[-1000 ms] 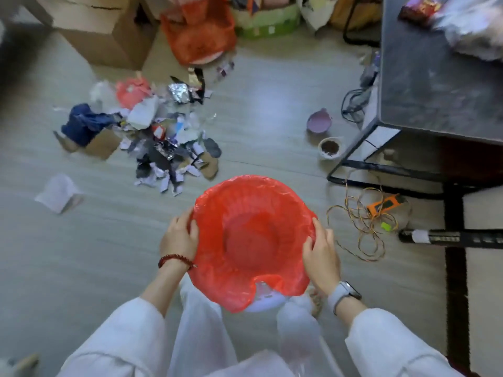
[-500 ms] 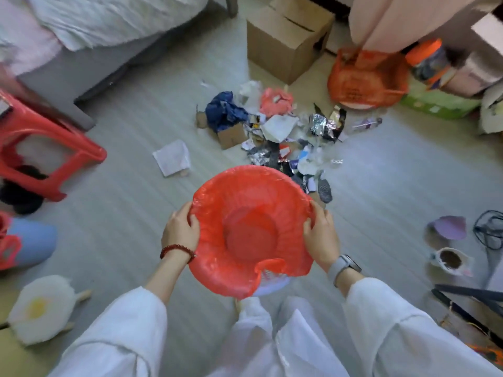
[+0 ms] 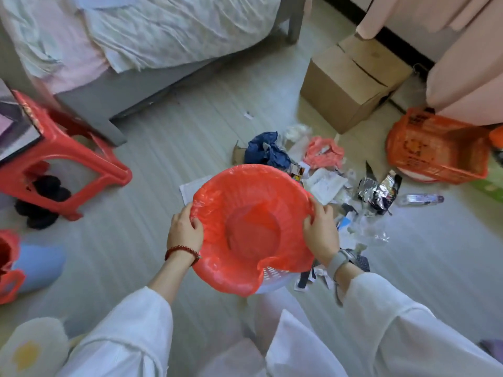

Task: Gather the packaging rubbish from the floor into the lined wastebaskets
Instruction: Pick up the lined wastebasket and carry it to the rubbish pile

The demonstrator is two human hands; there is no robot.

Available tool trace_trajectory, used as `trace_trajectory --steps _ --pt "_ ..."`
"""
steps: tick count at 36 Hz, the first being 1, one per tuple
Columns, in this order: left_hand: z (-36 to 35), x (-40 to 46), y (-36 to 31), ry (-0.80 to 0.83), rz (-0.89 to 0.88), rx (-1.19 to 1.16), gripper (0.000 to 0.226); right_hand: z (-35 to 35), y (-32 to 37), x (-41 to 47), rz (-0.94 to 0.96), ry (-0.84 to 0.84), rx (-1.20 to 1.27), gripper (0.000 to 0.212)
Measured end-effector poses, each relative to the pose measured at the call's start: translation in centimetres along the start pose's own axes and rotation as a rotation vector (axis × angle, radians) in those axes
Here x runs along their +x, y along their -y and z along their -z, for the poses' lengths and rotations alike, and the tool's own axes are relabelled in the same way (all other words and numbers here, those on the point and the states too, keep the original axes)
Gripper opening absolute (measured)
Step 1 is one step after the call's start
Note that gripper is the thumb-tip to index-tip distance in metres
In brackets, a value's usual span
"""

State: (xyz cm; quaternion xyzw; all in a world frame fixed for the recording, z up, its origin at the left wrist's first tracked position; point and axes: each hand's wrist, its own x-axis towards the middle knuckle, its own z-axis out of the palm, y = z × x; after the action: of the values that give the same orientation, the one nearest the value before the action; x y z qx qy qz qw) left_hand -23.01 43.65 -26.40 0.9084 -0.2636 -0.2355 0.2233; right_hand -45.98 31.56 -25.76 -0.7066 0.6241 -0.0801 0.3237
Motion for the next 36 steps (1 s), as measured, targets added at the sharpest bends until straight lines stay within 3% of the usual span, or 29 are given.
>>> trace_trajectory --steps 12,20,29,36 --pt "4.6 20.8 -4.5 -0.049 0.08 -0.053 0.05 -3.8 14.9 19.8 0.135 0.094 -0.067 0.059" --pt "3.3 39.3 -1.4 -0.062 0.102 -0.15 0.05 -13.8 23.8 33.5 0.111 0.154 -0.042 0.059" --pt "-8.4 56.5 7.5 -0.047 0.16 -0.189 0.06 -32.3 21.9 49.2 0.139 0.273 0.046 0.068" --pt "-16.4 63.9 12.4 -0.1 0.188 -0.199 0.058 -41.7 18.9 56.6 0.149 0.318 0.071 0.07"
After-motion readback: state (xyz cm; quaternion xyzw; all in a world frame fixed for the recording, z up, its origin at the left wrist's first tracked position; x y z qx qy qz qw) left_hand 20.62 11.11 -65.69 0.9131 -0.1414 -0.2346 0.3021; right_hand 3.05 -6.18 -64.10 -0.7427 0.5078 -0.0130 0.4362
